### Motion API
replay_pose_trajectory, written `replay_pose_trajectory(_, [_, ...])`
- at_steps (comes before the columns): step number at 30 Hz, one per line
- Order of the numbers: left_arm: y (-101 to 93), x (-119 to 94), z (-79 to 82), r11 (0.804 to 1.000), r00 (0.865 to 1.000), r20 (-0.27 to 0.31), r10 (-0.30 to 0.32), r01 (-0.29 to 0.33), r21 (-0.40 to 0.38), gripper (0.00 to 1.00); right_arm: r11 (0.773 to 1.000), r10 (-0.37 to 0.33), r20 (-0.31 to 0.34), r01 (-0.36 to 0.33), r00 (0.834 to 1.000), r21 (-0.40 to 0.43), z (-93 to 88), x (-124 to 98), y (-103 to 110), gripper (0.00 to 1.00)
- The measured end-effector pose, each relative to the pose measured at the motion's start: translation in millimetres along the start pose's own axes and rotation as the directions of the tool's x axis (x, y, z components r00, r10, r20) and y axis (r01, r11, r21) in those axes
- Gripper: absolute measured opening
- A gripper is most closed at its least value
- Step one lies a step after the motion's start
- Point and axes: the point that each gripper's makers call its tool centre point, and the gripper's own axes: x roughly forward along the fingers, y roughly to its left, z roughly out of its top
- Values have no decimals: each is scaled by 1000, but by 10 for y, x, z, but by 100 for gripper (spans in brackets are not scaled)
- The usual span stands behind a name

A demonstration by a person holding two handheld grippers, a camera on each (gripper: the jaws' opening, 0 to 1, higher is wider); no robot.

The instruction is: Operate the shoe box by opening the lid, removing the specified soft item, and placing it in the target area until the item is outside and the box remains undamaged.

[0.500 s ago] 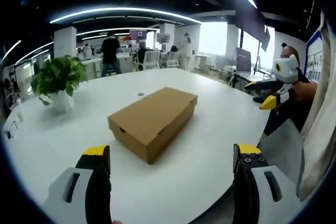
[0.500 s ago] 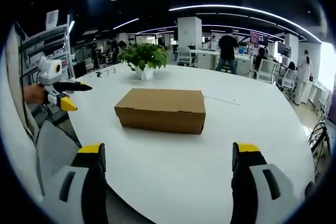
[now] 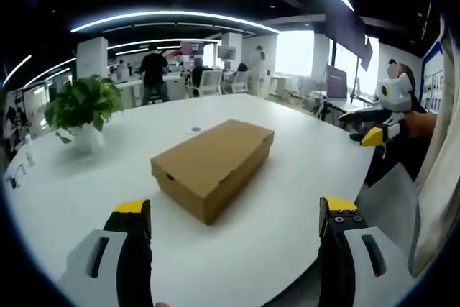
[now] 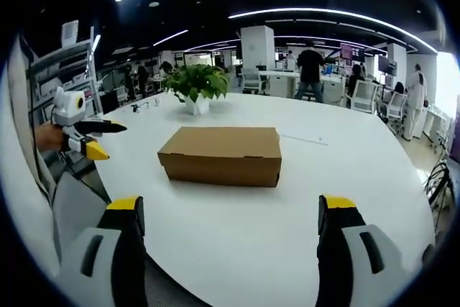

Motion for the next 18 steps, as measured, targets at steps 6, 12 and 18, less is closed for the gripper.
replay_pose_trajectory(6, [3,6,5,1000,1000,2,0,0,-2,100,1000,0,33,-1,999,24,75,-25,0,96])
replay_pose_trajectory(12, [2,-4,28,1000,1000,17,-2,3,-14,100,1000,-1,32,0,999,31,55,-34,4,96])
replay_pose_trajectory(18, [21,-11,34,1000,1000,24,7,-7,-15,100,1000,0,36,-1,999,30,74,-26,7,96])
